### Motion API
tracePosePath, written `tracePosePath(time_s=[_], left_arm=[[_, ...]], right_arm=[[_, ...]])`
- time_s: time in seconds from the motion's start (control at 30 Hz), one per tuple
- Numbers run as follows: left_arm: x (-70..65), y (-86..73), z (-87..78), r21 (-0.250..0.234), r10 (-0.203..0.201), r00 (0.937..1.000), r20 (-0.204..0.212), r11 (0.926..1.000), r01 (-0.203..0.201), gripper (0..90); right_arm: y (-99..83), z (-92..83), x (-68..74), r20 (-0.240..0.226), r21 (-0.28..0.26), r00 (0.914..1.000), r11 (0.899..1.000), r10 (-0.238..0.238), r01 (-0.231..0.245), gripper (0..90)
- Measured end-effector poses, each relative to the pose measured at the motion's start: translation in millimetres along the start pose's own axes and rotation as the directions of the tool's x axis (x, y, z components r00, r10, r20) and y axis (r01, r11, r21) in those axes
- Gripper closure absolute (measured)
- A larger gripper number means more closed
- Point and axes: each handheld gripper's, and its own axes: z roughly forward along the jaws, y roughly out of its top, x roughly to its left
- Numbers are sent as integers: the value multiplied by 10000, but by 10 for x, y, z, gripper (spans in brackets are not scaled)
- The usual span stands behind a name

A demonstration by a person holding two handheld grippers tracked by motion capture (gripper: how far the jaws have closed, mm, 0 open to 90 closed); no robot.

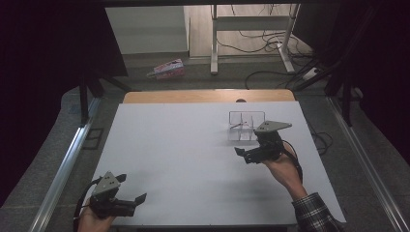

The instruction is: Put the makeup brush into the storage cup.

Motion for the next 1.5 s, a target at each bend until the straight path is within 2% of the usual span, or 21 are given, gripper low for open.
tracePosePath(time_s=[0.83,1.5], left_arm=[[1,-3,-8,-53,-11,10000,28,10000,11,11],[5,-3,-12,-151,-3,10000,95,9999,5,9]], right_arm=[[-221,-34,205,-366,126,9993,9999,-96,101,0],[-391,-226,338,-554,287,9984,9995,-100,116,0]])
